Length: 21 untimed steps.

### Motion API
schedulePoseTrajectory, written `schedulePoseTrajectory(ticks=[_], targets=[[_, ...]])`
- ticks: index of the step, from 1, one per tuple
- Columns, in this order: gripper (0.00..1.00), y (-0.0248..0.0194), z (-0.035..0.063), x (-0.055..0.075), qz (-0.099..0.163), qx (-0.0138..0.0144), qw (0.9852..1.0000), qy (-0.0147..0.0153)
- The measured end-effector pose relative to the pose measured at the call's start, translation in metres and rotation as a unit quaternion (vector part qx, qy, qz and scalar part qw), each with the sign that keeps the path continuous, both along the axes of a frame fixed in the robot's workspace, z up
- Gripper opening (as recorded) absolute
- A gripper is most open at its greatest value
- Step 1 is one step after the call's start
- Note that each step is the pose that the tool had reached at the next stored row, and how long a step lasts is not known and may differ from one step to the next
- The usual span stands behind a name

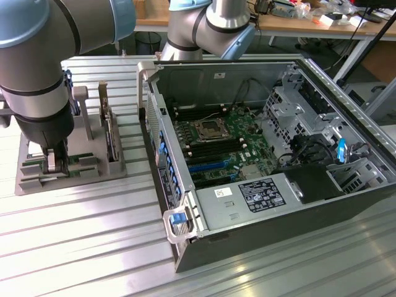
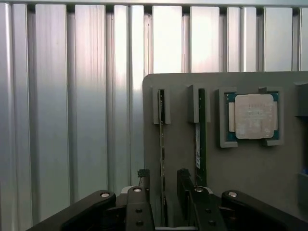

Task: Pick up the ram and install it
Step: 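Pick up the ram and move it above insertion slot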

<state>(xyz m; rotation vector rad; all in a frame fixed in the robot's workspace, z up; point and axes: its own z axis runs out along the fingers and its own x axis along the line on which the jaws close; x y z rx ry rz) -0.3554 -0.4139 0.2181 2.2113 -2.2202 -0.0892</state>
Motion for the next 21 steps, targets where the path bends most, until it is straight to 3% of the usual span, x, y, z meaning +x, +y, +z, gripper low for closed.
schedulePoseTrajectory(ticks=[5,8,12,21], targets=[[0.36,-0.0004,-0.0099,-0.0009,0.002,0.0000,1.0000,0.0001],[0.36,-0.0005,-0.0108,-0.0010,0.002,0.0002,1.0000,0.0001],[0.12,-0.0005,-0.0109,-0.0010,0.002,0.0002,1.0000,0.0000],[0.12,-0.0005,-0.0078,-0.0010,0.002,0.0003,1.0000,0.0000]])
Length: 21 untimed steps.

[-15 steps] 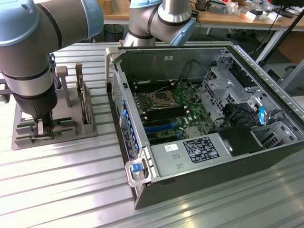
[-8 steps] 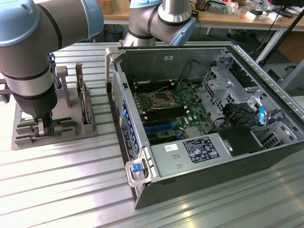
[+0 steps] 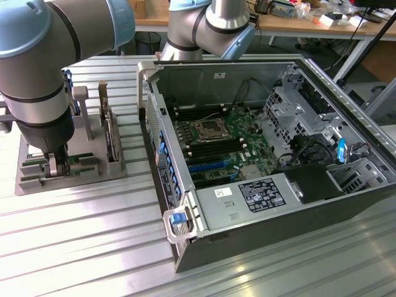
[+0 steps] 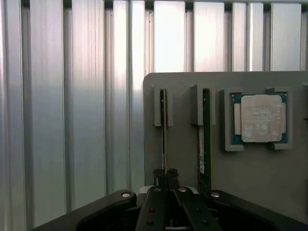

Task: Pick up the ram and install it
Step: 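Pick up the ram and move it above insertion slot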

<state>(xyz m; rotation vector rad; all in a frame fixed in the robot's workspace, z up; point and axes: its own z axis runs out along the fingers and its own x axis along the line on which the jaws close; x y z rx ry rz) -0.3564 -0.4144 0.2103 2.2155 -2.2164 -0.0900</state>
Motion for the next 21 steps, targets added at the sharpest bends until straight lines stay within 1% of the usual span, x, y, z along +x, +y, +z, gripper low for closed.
schedulePoseTrajectory(ticks=[4,7,13,16,18,21], targets=[[0.12,0.0000,0.0084,0.000,0.000,0.0000,1.0000,0.0000],[0.12,0.0000,0.0126,0.000,0.000,0.0000,1.0000,0.0000],[0.12,0.0000,0.0280,0.000,0.000,0.0000,1.0000,0.0000],[0.12,0.0000,0.0316,0.000,0.000,0.0000,1.0000,0.0000],[0.12,0.0000,0.0369,0.000,0.000,0.0000,1.0000,0.0000],[0.12,0.0000,0.0398,0.000,0.000,0.0000,1.0000,0.0000]])
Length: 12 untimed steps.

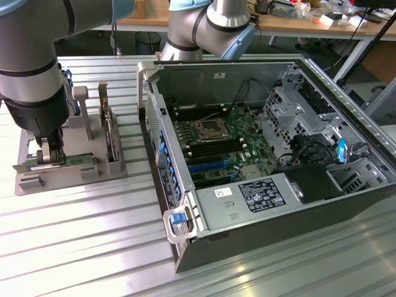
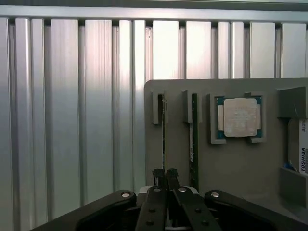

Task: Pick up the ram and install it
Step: 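Pick up the ram and move it above insertion slot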

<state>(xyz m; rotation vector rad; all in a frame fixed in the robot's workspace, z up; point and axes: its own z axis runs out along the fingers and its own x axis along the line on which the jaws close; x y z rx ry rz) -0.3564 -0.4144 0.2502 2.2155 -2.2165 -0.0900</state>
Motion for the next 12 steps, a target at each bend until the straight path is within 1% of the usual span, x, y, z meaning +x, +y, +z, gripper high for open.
schedulePoseTrajectory(ticks=[12], targets=[[0.12,0.0000,0.0118,0.000,0.000,0.0000,1.0000,0.0000]])
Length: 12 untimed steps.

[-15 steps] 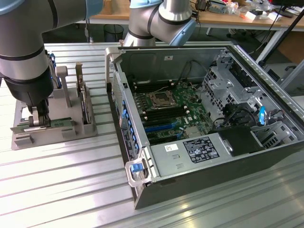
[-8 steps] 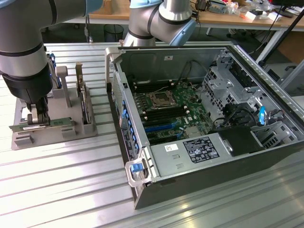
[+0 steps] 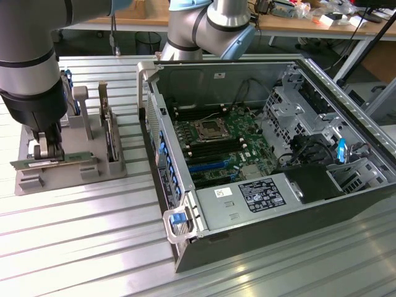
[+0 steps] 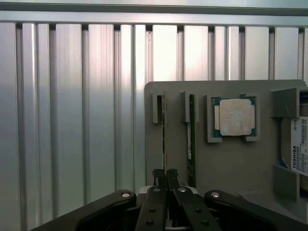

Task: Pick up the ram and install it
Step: 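Pick up the ram and move it above insertion slot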

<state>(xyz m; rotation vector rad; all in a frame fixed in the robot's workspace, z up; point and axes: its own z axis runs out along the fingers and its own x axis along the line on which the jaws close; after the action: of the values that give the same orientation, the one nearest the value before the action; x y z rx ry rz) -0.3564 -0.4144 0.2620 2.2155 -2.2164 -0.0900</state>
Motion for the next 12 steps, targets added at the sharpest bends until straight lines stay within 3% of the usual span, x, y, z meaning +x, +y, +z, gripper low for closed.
schedulePoseTrajectory(ticks=[12], targets=[[0.12,0.0000,0.0173,0.000,0.000,0.0000,1.0000,0.0000]])
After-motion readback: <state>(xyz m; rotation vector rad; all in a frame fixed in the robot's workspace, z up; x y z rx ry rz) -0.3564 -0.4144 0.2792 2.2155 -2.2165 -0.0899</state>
